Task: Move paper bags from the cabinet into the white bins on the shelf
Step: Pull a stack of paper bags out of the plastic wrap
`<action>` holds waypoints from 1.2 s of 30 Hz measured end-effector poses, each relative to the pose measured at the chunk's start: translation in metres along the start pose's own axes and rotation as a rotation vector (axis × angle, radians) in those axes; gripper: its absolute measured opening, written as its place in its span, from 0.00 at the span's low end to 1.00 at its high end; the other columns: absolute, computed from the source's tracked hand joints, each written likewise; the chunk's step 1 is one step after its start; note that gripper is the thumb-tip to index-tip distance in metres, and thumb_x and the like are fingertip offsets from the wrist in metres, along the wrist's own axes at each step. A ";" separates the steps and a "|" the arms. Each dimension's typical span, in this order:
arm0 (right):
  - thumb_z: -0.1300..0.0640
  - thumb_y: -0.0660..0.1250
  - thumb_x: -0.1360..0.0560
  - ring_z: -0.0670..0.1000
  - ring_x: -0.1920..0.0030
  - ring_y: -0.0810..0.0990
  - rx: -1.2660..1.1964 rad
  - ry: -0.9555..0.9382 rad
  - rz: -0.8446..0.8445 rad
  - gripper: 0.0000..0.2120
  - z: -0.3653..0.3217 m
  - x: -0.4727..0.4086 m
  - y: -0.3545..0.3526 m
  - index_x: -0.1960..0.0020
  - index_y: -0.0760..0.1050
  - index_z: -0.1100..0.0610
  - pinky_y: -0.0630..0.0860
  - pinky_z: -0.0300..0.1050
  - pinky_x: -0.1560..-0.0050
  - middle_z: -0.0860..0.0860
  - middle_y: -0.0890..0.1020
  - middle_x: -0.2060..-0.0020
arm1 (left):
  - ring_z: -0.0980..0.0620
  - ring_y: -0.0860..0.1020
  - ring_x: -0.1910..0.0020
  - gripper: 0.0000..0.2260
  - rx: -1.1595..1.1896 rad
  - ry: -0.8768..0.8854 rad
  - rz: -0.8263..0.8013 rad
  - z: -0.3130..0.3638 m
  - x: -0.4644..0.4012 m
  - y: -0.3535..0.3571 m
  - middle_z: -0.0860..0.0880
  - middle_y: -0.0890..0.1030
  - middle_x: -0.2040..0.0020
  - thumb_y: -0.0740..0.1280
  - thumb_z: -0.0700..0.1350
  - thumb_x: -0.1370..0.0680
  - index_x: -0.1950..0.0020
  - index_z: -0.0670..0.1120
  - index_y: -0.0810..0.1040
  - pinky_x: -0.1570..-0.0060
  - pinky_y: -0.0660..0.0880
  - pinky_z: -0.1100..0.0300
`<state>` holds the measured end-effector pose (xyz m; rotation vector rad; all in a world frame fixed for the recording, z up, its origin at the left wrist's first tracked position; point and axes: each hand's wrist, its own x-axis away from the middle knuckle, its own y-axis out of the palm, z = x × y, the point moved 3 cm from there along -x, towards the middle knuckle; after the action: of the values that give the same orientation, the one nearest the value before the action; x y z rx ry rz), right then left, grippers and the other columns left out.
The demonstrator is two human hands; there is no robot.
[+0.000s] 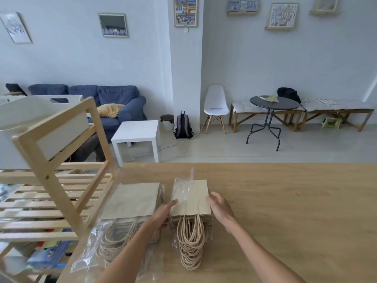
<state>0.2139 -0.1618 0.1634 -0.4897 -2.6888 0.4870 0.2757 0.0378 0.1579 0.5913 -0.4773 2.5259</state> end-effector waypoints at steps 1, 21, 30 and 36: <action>0.41 0.63 0.22 0.54 0.29 0.71 0.034 0.054 -0.069 0.34 -0.003 0.003 0.003 0.22 0.62 0.55 0.68 0.48 0.34 0.52 0.70 0.26 | 0.45 0.64 0.26 0.30 0.003 -0.011 0.007 -0.002 -0.001 0.000 0.45 0.64 0.23 0.56 0.61 0.19 0.23 0.44 0.62 0.25 0.57 0.49; 0.41 0.67 0.29 0.57 0.32 0.73 -0.127 0.394 -0.196 0.34 -0.041 -0.029 0.026 0.29 0.69 0.58 0.68 0.50 0.30 0.57 0.72 0.29 | 0.46 0.75 0.54 0.41 0.093 -0.242 -0.143 -0.035 -0.083 -0.007 0.42 0.81 0.51 0.70 0.74 0.41 0.43 0.42 0.77 0.52 0.73 0.52; 0.47 0.67 0.27 0.58 0.32 0.74 0.025 0.363 -0.149 0.34 -0.050 -0.036 0.028 0.25 0.67 0.60 0.70 0.55 0.28 0.55 0.75 0.33 | 0.46 0.78 0.59 0.35 0.112 -0.214 -0.167 -0.018 -0.060 -0.008 0.43 0.81 0.57 0.64 0.71 0.32 0.46 0.40 0.80 0.55 0.73 0.55; 0.51 0.64 0.20 0.58 0.27 0.68 0.130 0.348 -0.152 0.28 -0.067 -0.032 0.033 0.23 0.64 0.61 0.67 0.47 0.32 0.57 0.67 0.25 | 0.45 0.77 0.54 0.36 0.126 -0.221 -0.140 -0.021 -0.063 -0.016 0.40 0.83 0.52 0.63 0.71 0.33 0.41 0.42 0.78 0.49 0.73 0.52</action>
<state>0.2780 -0.1277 0.1999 -0.2985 -2.3226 0.4805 0.3265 0.0355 0.1132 0.9250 -0.3423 2.3816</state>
